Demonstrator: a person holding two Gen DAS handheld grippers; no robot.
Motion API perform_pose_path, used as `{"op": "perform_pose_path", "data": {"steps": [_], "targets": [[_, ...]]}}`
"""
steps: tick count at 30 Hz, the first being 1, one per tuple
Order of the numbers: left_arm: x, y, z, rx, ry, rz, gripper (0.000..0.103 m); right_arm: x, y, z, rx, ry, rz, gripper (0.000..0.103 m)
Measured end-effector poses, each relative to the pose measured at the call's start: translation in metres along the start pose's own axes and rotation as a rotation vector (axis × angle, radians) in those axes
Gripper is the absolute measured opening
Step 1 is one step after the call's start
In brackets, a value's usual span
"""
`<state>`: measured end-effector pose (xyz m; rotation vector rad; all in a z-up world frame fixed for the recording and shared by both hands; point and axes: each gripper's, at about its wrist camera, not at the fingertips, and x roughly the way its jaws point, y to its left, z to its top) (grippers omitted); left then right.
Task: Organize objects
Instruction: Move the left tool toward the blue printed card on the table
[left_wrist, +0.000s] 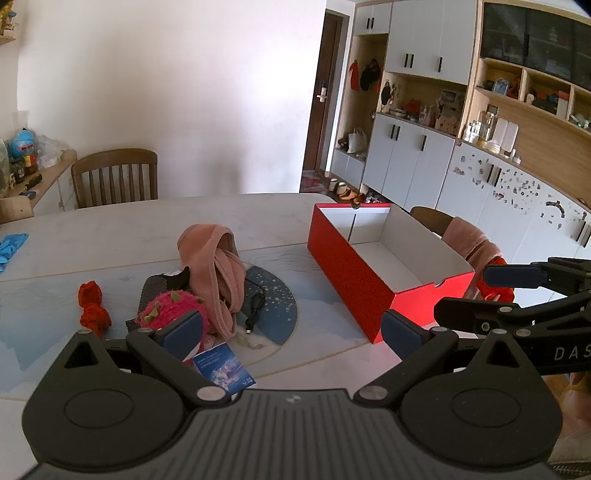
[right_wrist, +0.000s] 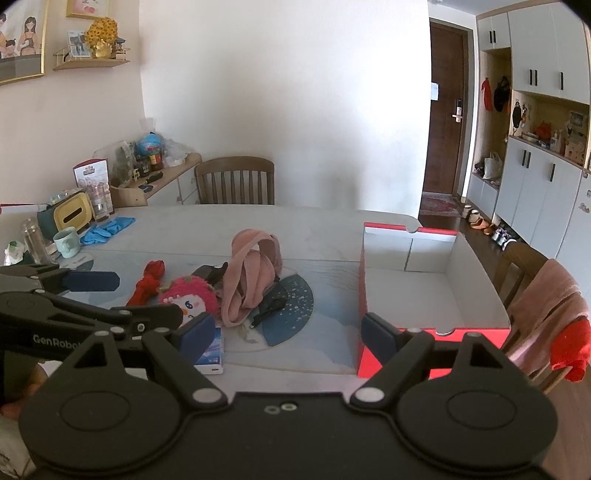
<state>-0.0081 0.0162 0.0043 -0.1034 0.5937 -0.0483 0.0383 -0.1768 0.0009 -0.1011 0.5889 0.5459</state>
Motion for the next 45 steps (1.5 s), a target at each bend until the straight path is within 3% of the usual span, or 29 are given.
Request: {"op": "perform_pose_path", "data": {"steps": [11,15,18,20,29,34,42,45], "targets": [[0.030,-0.009,0.017,-0.023,0.010,0.019,0.103,0.020,-0.038,0.015,-0.016,-0.003,0.013,0.086],[0.049,0.000,0.022,-0.072,0.026,0.065,0.103,0.033,-0.063,0.024,-0.006,0.002,-0.006,0.086],[0.067,0.009,0.021,-0.103,0.050,0.148,0.103,0.047,-0.084,0.029,0.013,0.025,-0.020,0.086],[0.080,0.013,0.017,-0.105,0.078,0.224,0.103,0.057,-0.096,0.031,0.022,0.046,-0.022,0.086],[0.134,0.037,-0.023,-0.206,0.246,0.354,0.103,0.100,-0.153,0.032,0.007,0.111,-0.090,0.086],[0.161,0.043,-0.039,-0.241,0.333,0.399,0.103,0.123,-0.189,0.028,0.021,0.147,-0.138,0.086],[0.192,0.043,-0.049,-0.247,0.394,0.457,0.103,0.163,-0.233,0.028,0.037,0.221,-0.225,0.085],[0.200,0.042,-0.053,-0.248,0.412,0.475,0.102,0.179,-0.243,0.023,0.059,0.280,-0.211,0.084]]}}
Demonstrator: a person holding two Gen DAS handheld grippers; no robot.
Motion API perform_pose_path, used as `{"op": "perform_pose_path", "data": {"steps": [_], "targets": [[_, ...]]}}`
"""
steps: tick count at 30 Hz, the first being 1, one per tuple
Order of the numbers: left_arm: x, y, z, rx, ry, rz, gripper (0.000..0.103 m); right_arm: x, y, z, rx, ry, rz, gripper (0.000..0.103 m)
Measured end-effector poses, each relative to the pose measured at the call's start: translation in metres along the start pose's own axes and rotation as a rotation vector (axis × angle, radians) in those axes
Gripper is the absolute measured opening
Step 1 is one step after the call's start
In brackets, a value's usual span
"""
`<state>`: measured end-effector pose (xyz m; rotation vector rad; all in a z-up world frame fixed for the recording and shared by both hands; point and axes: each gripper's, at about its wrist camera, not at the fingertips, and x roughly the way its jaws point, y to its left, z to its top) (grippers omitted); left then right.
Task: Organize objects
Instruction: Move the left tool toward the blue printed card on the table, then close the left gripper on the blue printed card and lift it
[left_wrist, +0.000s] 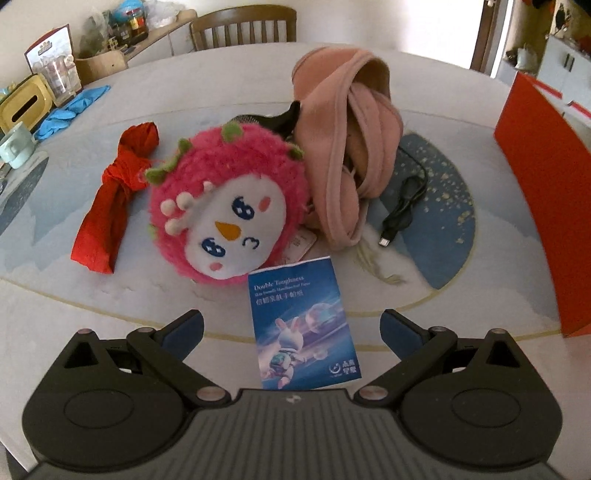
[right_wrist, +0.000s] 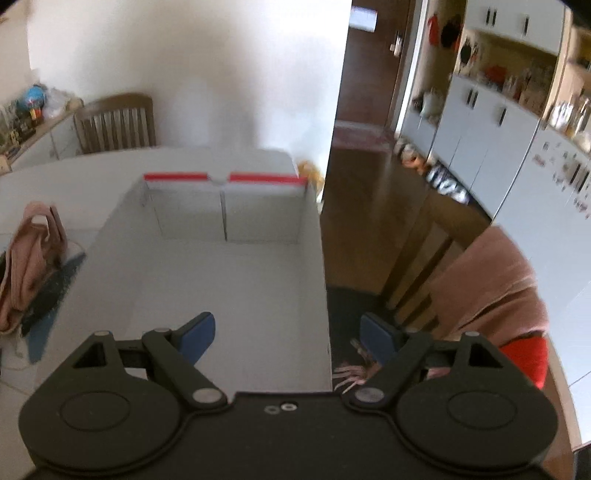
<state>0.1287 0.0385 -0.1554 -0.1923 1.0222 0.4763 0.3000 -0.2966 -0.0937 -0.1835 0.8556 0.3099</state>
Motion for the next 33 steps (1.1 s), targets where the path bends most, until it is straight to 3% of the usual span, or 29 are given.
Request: {"op": "perform_pose_path", "data": {"steps": [4,6,16,22,24,26,27,33], "targets": [[0.005,0.000,-0.001,-0.013,0.005,0.015,0.100,0.015,-0.003,-0.002,0.003,0.047,-0.006,0.079],[0.005,0.001,-0.001,-0.025,0.001,0.008,0.097,0.022,-0.002,-0.004,-0.002,0.069,-0.008,0.067],[0.002,0.002,-0.003,-0.060,-0.004,0.006,0.053,0.038,-0.010,-0.007,-0.001,0.113,-0.026,0.049],[-0.002,-0.003,-0.005,-0.040,-0.004,0.021,0.052,0.043,-0.014,-0.006,-0.005,0.137,-0.016,0.030],[-0.004,-0.003,-0.005,-0.040,-0.008,0.019,0.052,0.045,-0.015,-0.006,-0.003,0.144,-0.016,0.015],[-0.006,-0.004,-0.005,-0.040,-0.010,0.016,0.052,0.047,-0.016,-0.007,-0.003,0.147,-0.017,0.012],[-0.007,-0.004,-0.005,-0.042,-0.009,0.013,0.052,0.048,-0.017,-0.007,-0.002,0.147,-0.019,0.005],[-0.025,-0.009,-0.001,-0.058,-0.031,-0.014,0.052,0.048,-0.021,-0.006,0.008,0.154,0.001,0.003]]}}
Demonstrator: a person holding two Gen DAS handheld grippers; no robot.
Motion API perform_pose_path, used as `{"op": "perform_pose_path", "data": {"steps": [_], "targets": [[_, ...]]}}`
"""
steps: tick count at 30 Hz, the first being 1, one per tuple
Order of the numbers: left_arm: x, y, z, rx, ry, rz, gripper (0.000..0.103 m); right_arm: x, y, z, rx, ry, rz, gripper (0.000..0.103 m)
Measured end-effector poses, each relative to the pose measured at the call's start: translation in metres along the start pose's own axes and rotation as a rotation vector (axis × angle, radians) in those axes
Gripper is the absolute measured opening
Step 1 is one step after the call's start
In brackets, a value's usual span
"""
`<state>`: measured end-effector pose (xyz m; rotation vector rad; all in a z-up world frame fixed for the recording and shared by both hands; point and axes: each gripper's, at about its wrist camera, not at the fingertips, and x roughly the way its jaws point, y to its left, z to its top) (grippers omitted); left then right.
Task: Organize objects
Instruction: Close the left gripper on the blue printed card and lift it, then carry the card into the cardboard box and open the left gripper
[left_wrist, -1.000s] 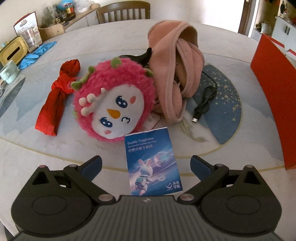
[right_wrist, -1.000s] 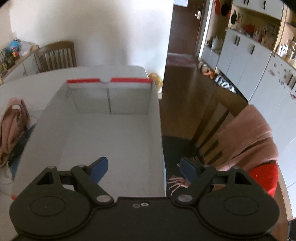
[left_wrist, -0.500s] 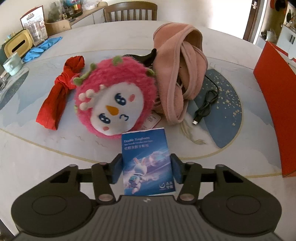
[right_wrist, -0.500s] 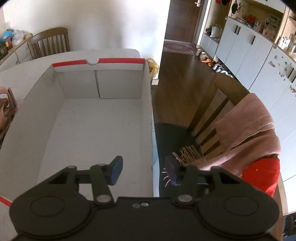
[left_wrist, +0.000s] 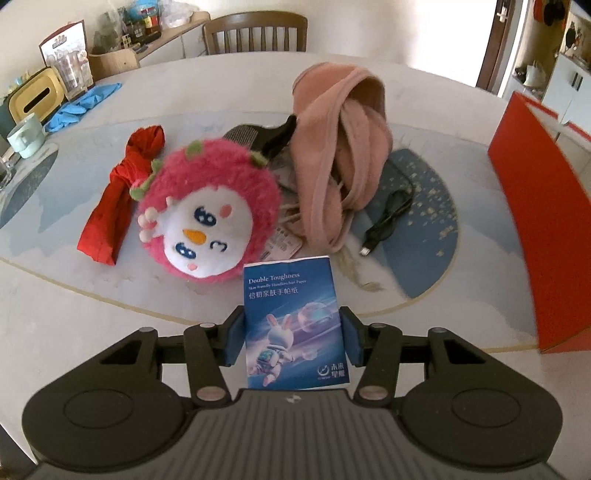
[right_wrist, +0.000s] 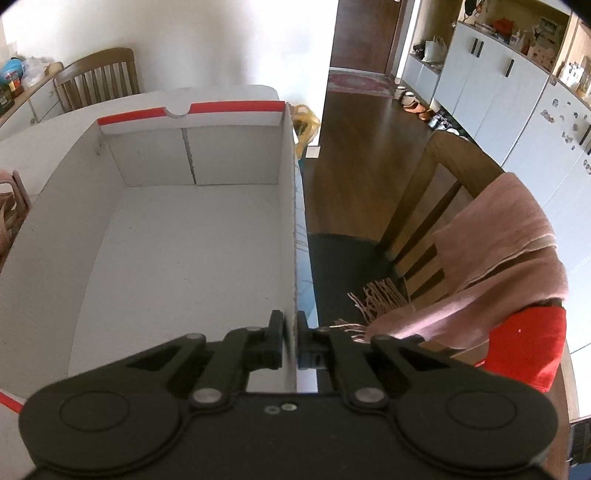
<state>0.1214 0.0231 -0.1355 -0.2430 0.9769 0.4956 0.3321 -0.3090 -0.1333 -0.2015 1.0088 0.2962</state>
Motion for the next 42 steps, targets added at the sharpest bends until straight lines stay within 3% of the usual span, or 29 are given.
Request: {"op": "perform_pose_path", "data": {"steps": [7,15,21,28,35,42], "targets": [[-0.037,-0.020,0.022,0.049,-0.061,-0.104,0.052,-0.003,-0.001,-0.001,-0.010,0.005,0.027,0.001],[-0.075,-0.090,0.072,0.279,-0.153,-0.314,0.052,-0.004,0.006,-0.006,-0.032,-0.005,0.021,0.002],[-0.071,-0.170,0.093,0.472,-0.120,-0.442,0.052,-0.006,0.009,-0.006,-0.040,-0.004,0.018,0.002],[-0.032,-0.236,0.094,0.580,0.001,-0.438,0.052,-0.007,0.012,-0.008,-0.079,-0.005,0.025,0.002],[0.004,-0.263,0.087,0.661,0.098,-0.393,0.052,-0.009,0.016,-0.012,-0.137,-0.014,0.030,0.003],[0.035,-0.278,0.084,0.675,0.240,-0.373,0.052,-0.008,0.014,-0.012,-0.157,-0.012,0.039,0.003]]}}
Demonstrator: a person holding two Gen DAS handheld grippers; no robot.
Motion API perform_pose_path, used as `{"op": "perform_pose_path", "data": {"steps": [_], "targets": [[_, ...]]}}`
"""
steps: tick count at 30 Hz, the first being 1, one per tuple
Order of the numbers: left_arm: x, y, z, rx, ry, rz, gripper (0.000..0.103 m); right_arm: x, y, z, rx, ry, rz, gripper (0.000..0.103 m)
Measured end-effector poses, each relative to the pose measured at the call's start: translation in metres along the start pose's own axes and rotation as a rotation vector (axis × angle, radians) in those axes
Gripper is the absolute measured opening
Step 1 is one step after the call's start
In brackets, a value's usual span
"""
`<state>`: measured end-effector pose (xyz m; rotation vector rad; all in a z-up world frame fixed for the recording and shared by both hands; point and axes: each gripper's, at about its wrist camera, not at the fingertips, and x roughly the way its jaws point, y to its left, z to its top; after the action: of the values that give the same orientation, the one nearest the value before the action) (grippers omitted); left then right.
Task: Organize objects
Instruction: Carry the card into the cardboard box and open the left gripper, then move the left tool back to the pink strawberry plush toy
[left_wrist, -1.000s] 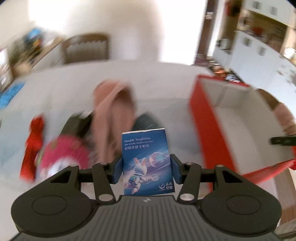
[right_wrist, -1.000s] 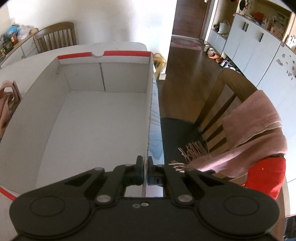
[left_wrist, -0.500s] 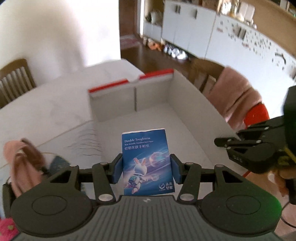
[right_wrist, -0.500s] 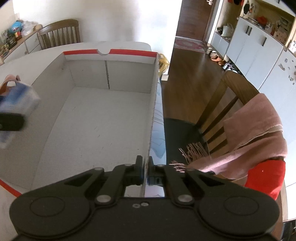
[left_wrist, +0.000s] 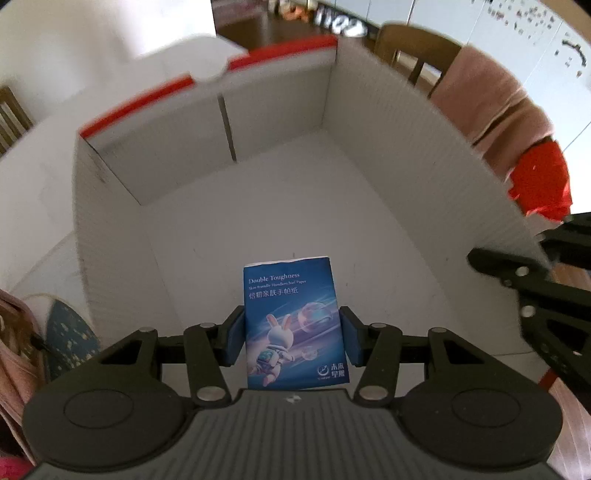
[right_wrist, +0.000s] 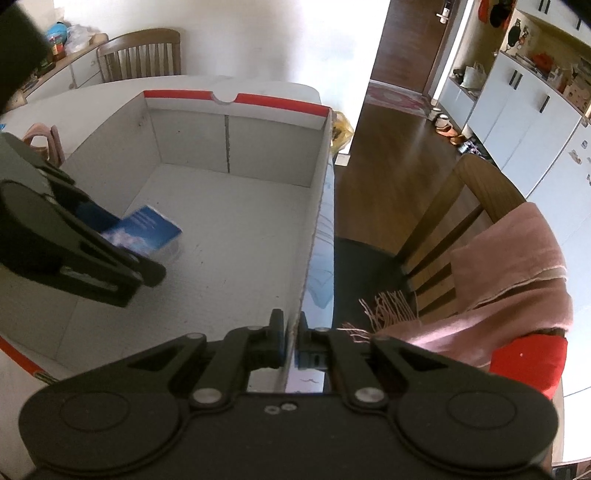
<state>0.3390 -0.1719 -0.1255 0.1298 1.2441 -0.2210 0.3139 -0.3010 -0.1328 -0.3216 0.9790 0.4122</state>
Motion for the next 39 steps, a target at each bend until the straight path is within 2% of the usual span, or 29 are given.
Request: {"op": "perform_pose_path", "data": {"steps": [9,13,22,24,26,33,39], "targets": [[0.013,0.005,-0.004,-0.021,0.059,-0.001,0.052,0.001,0.001,0.002,0.003,0.009,0.004,0.003],[0.011,0.004,-0.009,0.003,0.053,0.014,0.060,0.001,0.002,0.002,0.002,0.013,0.003,0.003],[-0.034,0.009,-0.032,0.011,-0.068,-0.010,0.063,0.001,0.002,0.002,-0.005,0.021,-0.008,0.003],[-0.048,0.010,-0.040,0.017,-0.103,0.006,0.067,0.001,0.001,0.002,-0.008,0.026,-0.010,0.003],[-0.061,0.014,-0.046,0.018,-0.144,0.016,0.067,0.002,0.001,0.002,-0.006,0.027,-0.009,0.003],[-0.099,0.025,-0.026,-0.051,-0.268,0.007,0.067,0.004,-0.002,0.003,-0.001,0.039,-0.006,0.004],[-0.124,0.050,-0.050,-0.118,-0.335,0.044,0.067,0.003,-0.002,0.005,-0.002,0.045,-0.002,0.004]]}}
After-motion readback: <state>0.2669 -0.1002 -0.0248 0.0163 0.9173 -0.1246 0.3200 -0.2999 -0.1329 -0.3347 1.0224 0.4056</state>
